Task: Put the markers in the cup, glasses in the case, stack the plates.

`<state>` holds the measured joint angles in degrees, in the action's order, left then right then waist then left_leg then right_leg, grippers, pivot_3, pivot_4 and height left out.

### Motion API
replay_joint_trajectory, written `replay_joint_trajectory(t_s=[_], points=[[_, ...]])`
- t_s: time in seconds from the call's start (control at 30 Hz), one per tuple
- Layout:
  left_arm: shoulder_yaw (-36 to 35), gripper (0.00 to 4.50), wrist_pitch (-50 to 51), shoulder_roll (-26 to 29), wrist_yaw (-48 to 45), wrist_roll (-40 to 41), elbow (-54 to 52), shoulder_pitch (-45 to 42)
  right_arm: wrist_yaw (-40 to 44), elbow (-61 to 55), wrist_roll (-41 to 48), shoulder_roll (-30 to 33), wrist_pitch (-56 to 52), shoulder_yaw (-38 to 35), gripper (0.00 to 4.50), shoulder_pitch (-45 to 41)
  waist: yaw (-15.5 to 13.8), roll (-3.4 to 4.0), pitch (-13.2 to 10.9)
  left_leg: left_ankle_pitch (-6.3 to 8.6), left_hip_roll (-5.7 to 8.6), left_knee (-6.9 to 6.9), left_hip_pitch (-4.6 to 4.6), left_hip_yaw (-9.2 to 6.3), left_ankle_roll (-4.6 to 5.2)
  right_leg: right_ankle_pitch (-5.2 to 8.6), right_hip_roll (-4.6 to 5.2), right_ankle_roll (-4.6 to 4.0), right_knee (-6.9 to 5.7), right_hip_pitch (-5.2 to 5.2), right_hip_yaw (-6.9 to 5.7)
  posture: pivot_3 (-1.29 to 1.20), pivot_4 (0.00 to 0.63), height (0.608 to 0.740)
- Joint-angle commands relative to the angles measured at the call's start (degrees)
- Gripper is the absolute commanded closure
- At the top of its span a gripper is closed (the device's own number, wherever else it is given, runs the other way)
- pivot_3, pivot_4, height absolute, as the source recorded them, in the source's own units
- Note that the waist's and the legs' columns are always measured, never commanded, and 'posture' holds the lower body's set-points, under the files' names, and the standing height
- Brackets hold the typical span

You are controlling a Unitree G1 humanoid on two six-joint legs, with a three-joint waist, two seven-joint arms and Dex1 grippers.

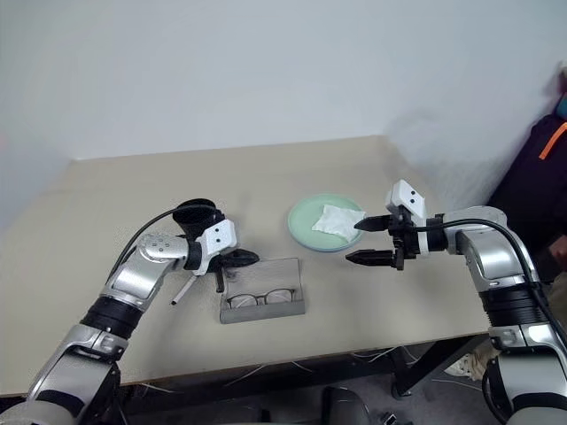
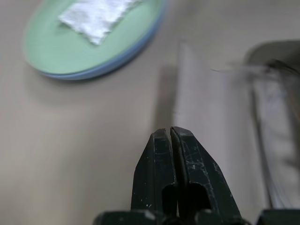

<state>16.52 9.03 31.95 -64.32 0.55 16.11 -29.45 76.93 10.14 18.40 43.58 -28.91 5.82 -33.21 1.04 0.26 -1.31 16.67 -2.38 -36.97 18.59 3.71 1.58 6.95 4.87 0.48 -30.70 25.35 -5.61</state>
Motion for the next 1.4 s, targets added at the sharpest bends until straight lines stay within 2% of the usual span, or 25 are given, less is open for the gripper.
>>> replay_joint_trajectory(t_s=[0.03,0.2,0.33,0.57,0.83,1.2,1.4], points=[[-0.40,4.48,1.48,1.27,-2.91,2.15,-5.52,0.61,0.12,-1.54,0.80,0.39,0.31,-0.95,0.00,-1.44,0.00,0.00,0.00,0.00,0.00,-0.01,0.00,0.02,0.00,0.01,0.00,-0.02,0.01,0.00,0.00,0.00,0.000,0.726],[-0.45,4.48,2.51,2.12,-4.61,2.65,-8.23,2.18,0.19,-1.29,0.71,0.35,0.43,-0.92,0.00,-1.54,-0.01,0.00,0.00,0.00,-0.03,-0.03,0.00,0.06,0.00,0.02,0.01,-0.03,0.04,0.00,-0.01,0.00,0.000,0.726],[-2.38,4.48,3.40,0.66,-1.74,3.40,-7.13,0.30,0.15,-1.03,0.62,0.24,0.57,-0.88,0.00,-1.70,-0.01,-0.01,-0.01,0.00,-0.04,-0.03,0.01,0.06,0.00,0.03,0.01,-0.02,0.08,0.00,-0.03,0.00,0.000,0.726],[-4.62,4.48,-0.67,-3.07,11.23,-0.83,6.67,-7.05,-0.49,-0.93,0.32,-0.22,0.73,-0.65,0.00,-1.73,-0.02,-0.06,-0.01,-0.01,-0.03,-0.06,-0.01,0.05,0.01,-0.03,0.01,0.08,0.04,-0.03,-0.03,0.00,0.000,0.726],[-1.74,4.48,-4.58,-3.45,12.45,-4.87,12.51,-7.25,-0.90,-1.35,0.62,-0.42,0.60,-0.68,0.00,-1.57,0.01,-0.07,0.00,-0.01,-0.03,-0.06,-0.04,0.06,0.01,-0.06,-0.01,0.10,-0.08,0.00,-0.01,0.00,0.000,0.726],[1.50,4.48,0.81,0.59,-2.59,-0.78,-3.90,0.98,-1.29,-1.38,0.73,-0.67,0.83,-0.94,0.00,-1.32,-0.08,-0.07,0.05,0.11,0.03,0.00,-0.02,0.01,0.08,-0.05,0.02,0.07,-0.06,-0.01,0.05,0.00,0.000,0.726],[1.15,4.48,2.62,1.86,-5.06,0.37,-8.62,2.47,-1.39,-1.05,0.60,-0.92,1.17,-0.87,0.00,-1.32,-0.11,-0.08,0.05,0.11,-0.02,-0.03,0.00,0.04,0.07,0.02,0.02,-0.03,0.00,-0.01,0.02,0.00,0.000,0.726]])
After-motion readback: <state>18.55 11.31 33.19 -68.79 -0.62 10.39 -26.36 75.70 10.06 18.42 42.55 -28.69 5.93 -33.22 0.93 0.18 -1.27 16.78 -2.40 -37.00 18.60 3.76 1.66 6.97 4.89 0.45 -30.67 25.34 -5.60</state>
